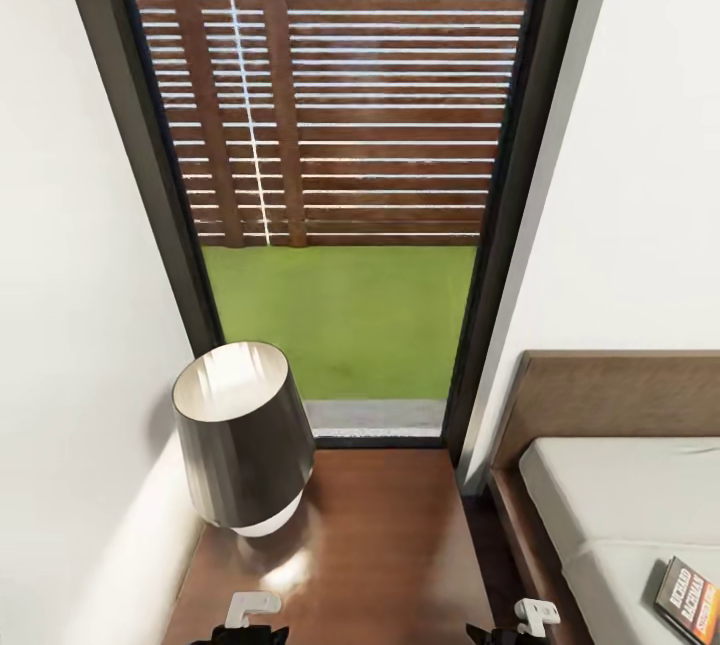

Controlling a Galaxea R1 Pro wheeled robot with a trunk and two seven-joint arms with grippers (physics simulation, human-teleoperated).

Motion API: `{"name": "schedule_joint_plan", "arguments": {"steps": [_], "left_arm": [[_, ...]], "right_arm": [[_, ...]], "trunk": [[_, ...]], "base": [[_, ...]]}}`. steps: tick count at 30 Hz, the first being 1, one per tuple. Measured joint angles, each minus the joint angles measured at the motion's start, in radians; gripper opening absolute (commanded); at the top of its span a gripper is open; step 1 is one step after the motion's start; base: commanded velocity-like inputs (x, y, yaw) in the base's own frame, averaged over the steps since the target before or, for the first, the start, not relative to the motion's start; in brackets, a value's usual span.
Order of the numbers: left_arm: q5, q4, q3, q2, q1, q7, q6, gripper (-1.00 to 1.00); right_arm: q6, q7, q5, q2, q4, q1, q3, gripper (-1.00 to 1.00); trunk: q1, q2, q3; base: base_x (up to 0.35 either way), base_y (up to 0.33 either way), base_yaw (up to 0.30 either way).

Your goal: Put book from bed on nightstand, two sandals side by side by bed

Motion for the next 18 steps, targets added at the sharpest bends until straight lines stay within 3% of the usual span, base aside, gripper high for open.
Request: {"name": "schedule_joint_plan", "arguments": {"steps": [18], "left_arm": [[0.0,0.0,0.0,0.0,0.0,0.0,-0.001,1.0]], "right_arm": [[0.0,0.0,0.0,0.0,0.0,0.0,0.0,1.0]], "trunk": [[-0.069,0.126,0.056]], "base": [[0.0,0.0,0.0]]}}
